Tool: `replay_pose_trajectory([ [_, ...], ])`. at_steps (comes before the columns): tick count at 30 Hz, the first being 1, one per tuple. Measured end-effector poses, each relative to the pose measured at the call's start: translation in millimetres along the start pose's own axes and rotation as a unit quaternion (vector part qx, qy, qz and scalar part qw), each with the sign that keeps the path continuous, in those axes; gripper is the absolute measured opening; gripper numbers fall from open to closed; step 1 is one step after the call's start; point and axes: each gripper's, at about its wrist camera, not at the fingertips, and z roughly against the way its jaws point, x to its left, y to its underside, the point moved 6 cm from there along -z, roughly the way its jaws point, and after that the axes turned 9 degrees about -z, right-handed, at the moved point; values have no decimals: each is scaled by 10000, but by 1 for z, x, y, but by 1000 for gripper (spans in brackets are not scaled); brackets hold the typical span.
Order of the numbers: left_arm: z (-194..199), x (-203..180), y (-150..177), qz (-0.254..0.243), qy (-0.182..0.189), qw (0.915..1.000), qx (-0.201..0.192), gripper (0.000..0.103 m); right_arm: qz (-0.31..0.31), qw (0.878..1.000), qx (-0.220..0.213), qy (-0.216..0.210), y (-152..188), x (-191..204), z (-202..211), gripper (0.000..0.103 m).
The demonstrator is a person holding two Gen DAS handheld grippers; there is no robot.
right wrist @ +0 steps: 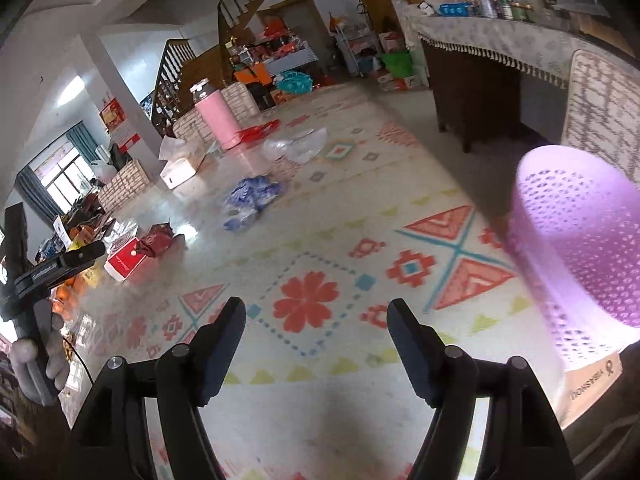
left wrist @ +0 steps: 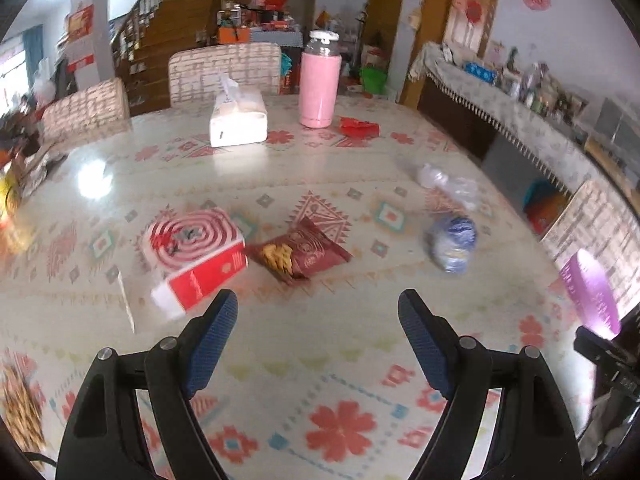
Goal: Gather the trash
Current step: 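Move both open tools back toward the table, then grasp the brown snack bag with the left tool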
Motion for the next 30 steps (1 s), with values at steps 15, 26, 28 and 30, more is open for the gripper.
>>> replay_pose_trajectory([
  [15,-105,15,-40,-608,-2,9939,916,82,-1,9994,267,-236,7,9,-35,78],
  [26,-95,-5,-9,-291,385,9905,1284,36,34,9991,189,-377,9,11,-29,78],
  [28,-91,-8,-4,-178,419,9913,1235,37,23,9991,191,-388,9,11,-29,78],
  [30,-89,-10,2,-41,410,9920,1190,44,34,9991,193,-384,9,11,-29,78],
])
